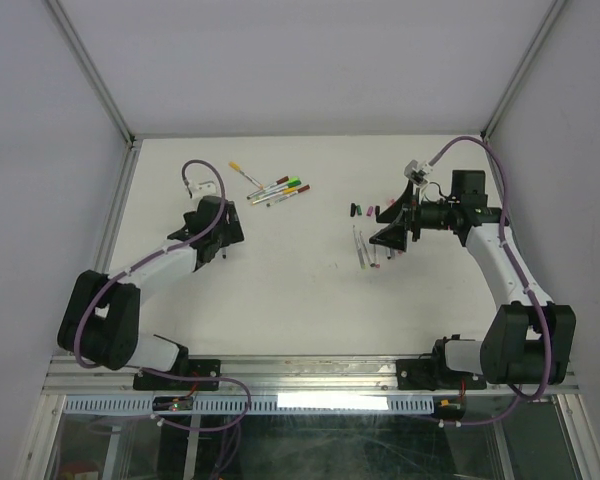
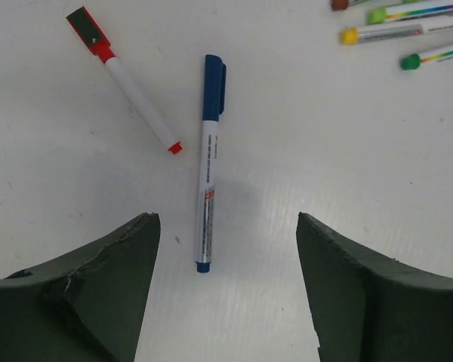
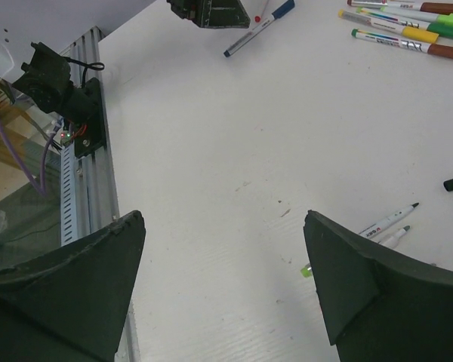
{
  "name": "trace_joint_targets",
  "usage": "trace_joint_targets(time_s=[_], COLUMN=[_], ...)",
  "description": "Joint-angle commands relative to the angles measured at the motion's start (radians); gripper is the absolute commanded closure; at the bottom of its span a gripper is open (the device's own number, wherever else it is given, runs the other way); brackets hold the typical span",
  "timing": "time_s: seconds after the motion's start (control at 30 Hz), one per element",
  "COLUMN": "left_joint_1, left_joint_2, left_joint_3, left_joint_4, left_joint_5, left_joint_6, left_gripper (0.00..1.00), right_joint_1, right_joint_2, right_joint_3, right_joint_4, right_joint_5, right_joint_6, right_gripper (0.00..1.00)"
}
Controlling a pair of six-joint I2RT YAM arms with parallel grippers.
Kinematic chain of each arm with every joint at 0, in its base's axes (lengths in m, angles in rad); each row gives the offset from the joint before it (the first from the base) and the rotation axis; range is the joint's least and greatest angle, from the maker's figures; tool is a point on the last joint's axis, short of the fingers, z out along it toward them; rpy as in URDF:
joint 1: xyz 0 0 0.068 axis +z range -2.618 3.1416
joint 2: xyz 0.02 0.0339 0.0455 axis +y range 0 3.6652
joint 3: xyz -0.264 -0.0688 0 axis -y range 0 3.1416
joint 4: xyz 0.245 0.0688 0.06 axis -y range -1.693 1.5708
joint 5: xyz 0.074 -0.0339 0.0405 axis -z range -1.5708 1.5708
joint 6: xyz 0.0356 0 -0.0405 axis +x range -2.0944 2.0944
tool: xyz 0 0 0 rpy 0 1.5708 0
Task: Open the pen caps
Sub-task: Pick up the pen from the center of the board.
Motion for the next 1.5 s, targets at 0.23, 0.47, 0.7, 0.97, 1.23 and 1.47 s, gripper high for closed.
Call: trace_joint_targets(time_s=[0.23,0.47,0.7,0.97,1.23,1.47], left_joint_1=[0.064,0.063,0.064,0.064,0.044,-0.109], left_joint_2=[0.201,0.276,0.301,0.324,0.282,0.203], left_joint_3=[0.184,0.217,0.223,0.208,0.135,0.003], left_joint_4=[-0.101,-0.140,-0.153,-0.154,-0.091,0.059], left_joint_5=[0.019,0.041,0.089,0.158,0.302,0.401], left_joint_6=[0.061,0.064,0.064,0.054,0.011,-0.121], left_gripper=[0.47,0.52,0.70,0.83,0.98,1.00], right_joint_1=[0.001,0.001,0.001,0.015,0.150,0.237], right_joint_2=[-0.021,-0.020,-0.018,-0.006,0.047,0.155], right_joint_3=[-0.004,-0.006,-0.007,-0.029,-0.137,-0.293], right_joint_4=[0.045,0.048,0.047,0.090,0.390,0.888], right_joint_5=[0.048,0.045,0.037,0.012,0.111,0.218], right_joint_6=[-0.010,-0.010,-0.005,0.040,0.307,0.740], right_gripper=[0.12,0.12,0.13,0.13,0.15,0.15])
